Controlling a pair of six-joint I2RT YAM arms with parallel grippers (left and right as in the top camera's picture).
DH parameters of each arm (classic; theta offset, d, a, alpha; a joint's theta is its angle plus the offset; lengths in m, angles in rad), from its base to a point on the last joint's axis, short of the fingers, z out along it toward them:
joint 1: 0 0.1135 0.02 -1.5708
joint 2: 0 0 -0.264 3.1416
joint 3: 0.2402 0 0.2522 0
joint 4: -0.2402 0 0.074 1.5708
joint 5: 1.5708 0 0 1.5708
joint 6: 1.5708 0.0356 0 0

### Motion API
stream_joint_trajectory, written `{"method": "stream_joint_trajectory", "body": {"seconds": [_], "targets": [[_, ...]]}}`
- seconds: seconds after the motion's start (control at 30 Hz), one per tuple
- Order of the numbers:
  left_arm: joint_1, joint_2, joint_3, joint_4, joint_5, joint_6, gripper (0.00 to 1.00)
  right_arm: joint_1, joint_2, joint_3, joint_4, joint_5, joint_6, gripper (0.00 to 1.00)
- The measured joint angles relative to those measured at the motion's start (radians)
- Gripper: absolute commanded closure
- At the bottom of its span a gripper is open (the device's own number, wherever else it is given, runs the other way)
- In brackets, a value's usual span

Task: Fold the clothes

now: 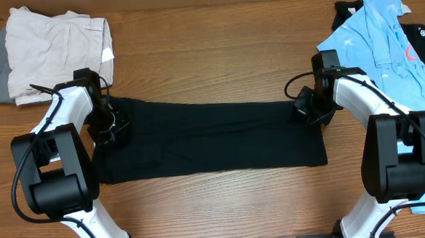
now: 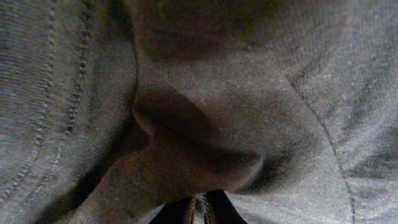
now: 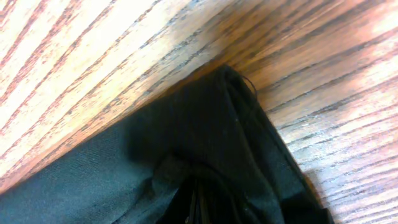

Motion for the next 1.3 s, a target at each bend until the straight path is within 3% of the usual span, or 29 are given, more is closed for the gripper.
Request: {"method": "stream_joint_trajectory", "body": {"seconds": [0.27,0.33,0.4,0.47,0.53,0.57,0.63,0.7,1.03,1.1,1.3], "targets": [[0.019,-0.001,0.006,-0.056,-0.083,-0.030,0.86,-0.013,0.002,0.047,-0.076,0.043,-0.002,0.96],[0.033,-0.001,0.019,-0.100,-0.125,-0.030,0.85,-0.031,-0.006,0.076,-0.116,0.054,-0.001,0.92],[0.043,-0.001,0.047,-0.149,-0.156,-0.030,0.81,-0.061,-0.032,0.116,-0.164,0.063,0.004,0.81],[0.049,-0.003,0.089,-0.179,-0.179,-0.027,0.68,-0.092,-0.072,0.151,-0.201,0.067,-0.002,0.73],[0.049,-0.014,0.121,-0.190,-0.193,-0.025,0.28,-0.124,-0.126,0.174,-0.220,0.065,-0.023,0.56],[0.049,-0.026,0.132,-0.191,-0.196,-0.027,0.18,-0.137,-0.148,0.181,-0.229,0.058,-0.037,0.47],[0.049,-0.059,0.142,-0.195,-0.199,-0.028,0.16,-0.158,-0.179,0.192,-0.252,0.043,-0.072,0.24],[0.049,-0.092,0.146,-0.207,-0.198,-0.026,0.14,-0.169,-0.187,0.195,-0.284,0.017,-0.115,0.13],[0.009,-0.160,0.151,-0.278,-0.140,0.062,0.07,-0.195,-0.187,0.059,-0.236,-0.192,-0.325,0.07],[-0.014,-0.166,0.151,-0.293,-0.108,0.092,0.00,-0.220,-0.187,0.024,-0.218,-0.262,-0.377,0.07],[-0.081,-0.168,0.151,-0.341,-0.013,0.175,0.00,-0.315,-0.187,-0.081,-0.160,-0.495,-0.536,0.05]]}}
